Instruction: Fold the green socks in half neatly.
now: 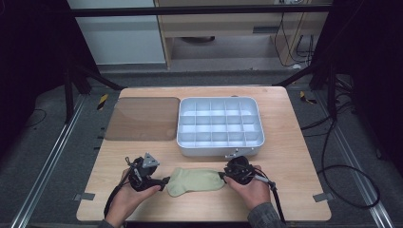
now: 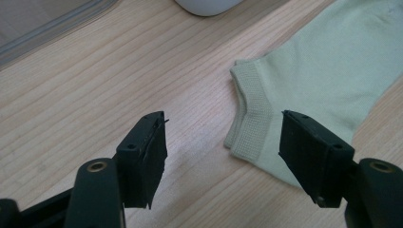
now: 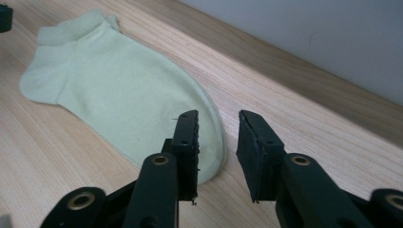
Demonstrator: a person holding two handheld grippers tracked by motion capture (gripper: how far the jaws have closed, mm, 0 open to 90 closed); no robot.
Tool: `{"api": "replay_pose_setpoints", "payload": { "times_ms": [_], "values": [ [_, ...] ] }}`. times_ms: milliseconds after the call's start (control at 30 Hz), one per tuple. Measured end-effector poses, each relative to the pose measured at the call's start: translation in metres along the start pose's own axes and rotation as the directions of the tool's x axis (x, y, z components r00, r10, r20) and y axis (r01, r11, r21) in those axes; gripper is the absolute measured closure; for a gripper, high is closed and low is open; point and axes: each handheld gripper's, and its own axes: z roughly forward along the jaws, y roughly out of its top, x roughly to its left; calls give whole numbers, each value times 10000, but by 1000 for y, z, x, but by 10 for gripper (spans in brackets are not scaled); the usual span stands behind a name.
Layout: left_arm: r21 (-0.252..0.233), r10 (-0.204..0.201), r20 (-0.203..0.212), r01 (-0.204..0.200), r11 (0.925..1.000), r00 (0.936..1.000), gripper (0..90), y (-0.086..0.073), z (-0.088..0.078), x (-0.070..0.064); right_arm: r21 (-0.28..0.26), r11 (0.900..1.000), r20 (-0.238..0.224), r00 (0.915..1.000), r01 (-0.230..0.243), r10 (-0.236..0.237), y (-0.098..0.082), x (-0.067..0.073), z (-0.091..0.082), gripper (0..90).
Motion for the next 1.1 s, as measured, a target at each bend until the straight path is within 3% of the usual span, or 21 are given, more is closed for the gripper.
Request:
{"api": "replay_pose_setpoints", "payload": {
  "times_ms": [267,533,733,900,1100],
  "values": [
    [149,-64,-48,65,9999,10000,338,-2,6,-1,452,9987,48,9997,238,-240,-2,5,13,665],
    [249,-11,22,10,9997,10000,393,0,11,3,718,9960,-42,9986,534,-532,-5,13,14,751],
    [363,-20,127,15,9993,9999,456,-1,15,4,713,9951,-86,9977,682,-677,-7,20,11,751],
    [686,92,527,-128,9976,9986,469,-5,21,2,639,9951,-130,9971,758,-751,-9,25,8,726],
    [583,143,574,-177,9981,9982,529,-4,25,0,568,9960,-126,9975,696,-690,-9,26,8,690]
  ]
}}
